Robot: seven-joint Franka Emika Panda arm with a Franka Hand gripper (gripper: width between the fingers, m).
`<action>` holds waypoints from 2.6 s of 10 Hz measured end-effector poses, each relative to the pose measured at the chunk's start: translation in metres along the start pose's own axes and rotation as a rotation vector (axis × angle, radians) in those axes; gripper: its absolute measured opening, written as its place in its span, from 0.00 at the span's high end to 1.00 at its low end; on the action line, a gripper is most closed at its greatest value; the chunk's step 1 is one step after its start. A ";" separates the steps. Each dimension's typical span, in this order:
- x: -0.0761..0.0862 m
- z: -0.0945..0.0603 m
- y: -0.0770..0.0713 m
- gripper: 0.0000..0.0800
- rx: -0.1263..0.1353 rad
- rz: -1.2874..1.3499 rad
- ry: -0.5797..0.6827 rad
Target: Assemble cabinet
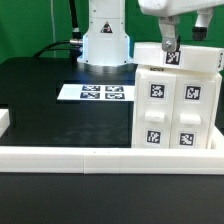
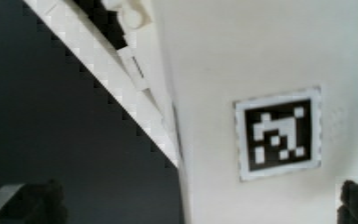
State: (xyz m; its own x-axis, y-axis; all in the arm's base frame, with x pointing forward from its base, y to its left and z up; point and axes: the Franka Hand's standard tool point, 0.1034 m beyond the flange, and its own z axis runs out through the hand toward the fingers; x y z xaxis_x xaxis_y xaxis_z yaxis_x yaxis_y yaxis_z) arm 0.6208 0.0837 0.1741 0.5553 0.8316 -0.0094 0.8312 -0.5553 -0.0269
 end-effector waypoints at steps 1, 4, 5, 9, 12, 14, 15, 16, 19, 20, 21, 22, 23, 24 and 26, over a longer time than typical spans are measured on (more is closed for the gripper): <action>0.002 0.001 -0.003 0.01 0.003 -0.037 0.000; 0.004 -0.007 -0.006 0.00 0.008 -0.001 0.001; 0.004 -0.006 -0.005 0.00 0.008 0.000 0.000; 0.006 0.003 -0.015 0.00 -0.004 0.007 0.014; 0.011 0.009 -0.023 0.00 -0.008 0.016 0.023; 0.008 0.013 -0.021 0.00 -0.010 0.020 0.023; 0.006 0.016 -0.021 0.00 -0.010 0.024 0.022; 0.005 0.016 -0.020 0.15 -0.011 0.026 0.023; 0.004 0.016 -0.018 0.30 -0.014 0.029 0.025; 0.004 0.016 -0.018 0.30 -0.014 0.030 0.025; 0.004 0.016 -0.018 0.30 -0.013 0.066 0.026; 0.004 0.016 -0.018 0.30 -0.013 0.087 0.026; 0.004 0.016 -0.018 0.30 -0.011 0.144 0.027; 0.004 0.016 -0.017 0.30 -0.010 0.281 0.028; 0.003 0.016 -0.016 0.30 -0.009 0.412 0.028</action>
Offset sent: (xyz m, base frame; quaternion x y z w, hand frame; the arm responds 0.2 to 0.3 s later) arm -0.0009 0.0021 0.0230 -0.0006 0.0016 0.0766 0.9971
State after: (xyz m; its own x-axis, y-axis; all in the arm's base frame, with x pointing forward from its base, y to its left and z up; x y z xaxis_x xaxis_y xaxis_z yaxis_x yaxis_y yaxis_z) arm 0.6083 0.0950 0.1587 0.8424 0.5388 0.0098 0.5389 -0.8422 -0.0175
